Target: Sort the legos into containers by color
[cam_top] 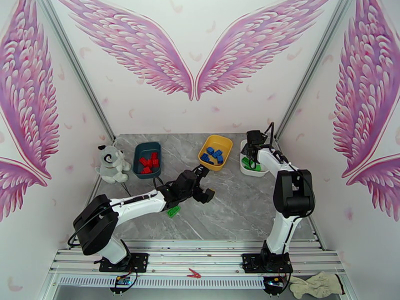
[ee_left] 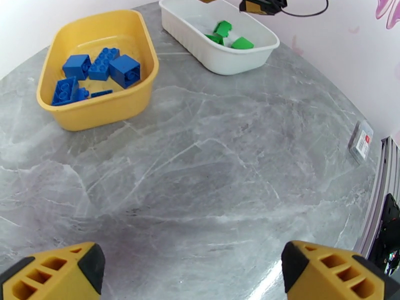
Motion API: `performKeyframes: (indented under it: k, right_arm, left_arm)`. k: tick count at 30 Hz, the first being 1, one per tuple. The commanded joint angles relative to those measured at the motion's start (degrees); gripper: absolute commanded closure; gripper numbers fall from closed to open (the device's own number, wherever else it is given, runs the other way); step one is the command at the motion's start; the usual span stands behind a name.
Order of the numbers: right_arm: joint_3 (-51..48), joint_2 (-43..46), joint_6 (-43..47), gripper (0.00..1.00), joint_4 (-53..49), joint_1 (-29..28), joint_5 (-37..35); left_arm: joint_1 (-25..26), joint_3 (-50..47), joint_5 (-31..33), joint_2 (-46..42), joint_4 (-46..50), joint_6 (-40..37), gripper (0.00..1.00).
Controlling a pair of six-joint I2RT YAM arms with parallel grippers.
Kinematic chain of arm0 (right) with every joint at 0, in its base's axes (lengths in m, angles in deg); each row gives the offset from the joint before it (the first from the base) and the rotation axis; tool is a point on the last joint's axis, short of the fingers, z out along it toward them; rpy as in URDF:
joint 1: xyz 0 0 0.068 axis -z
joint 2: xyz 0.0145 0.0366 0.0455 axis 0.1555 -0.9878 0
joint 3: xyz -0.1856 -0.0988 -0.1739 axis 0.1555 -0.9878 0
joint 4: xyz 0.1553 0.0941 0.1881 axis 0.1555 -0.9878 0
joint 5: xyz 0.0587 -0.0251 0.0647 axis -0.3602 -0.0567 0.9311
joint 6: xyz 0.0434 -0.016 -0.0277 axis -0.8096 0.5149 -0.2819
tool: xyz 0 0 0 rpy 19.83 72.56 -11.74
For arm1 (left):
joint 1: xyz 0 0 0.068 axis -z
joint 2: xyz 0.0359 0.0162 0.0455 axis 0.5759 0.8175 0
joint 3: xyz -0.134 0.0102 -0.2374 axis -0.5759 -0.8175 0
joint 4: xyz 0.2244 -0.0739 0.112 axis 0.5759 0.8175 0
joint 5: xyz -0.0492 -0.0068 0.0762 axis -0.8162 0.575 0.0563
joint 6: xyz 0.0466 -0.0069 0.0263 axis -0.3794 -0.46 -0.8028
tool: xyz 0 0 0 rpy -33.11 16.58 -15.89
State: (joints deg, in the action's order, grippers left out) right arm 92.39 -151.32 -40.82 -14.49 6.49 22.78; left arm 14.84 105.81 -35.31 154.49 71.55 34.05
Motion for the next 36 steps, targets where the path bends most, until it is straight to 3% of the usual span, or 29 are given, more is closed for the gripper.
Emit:
performKeyframes:
  k: [1,8,12,18,26,36]
  right_arm:
    - [-2.63,4.45,0.96,0.26,2.87,-0.56,3.31]
    - [-11.54,12.51,1.66,0.19,9.78,-7.39,4.47]
    - [-16.15,14.23,2.78,0.16,14.3,-14.3,4.73]
    - [-17.21,10.67,5.55,0.14,16.9,-26.6,4.94]
    - [-12.7,3.53,9.22,0.16,17.06,-40.37,9.82]
    - [-6.01,-4.19,13.79,0.2,14.89,-51.97,16.23]
  left_arm:
    - [-1.22,-1.87,2.85,-4.35,-1.25,0.19,0.01]
    - [-7.36,-6.73,3.92,-10.51,-3.59,3.76,0.01]
    - [-14.05,-9.59,4.39,-13.5,-3.83,7.92,0.01]
    - [-24.47,-13.73,2.43,-16.51,-4.39,14.83,0.01]
    - [-33.28,-15.73,0.06,-17.73,-3.53,19.21,0.01]
    - [-44.32,-18.27,-4.51,-17.36,-4.39,24.48,0.01]
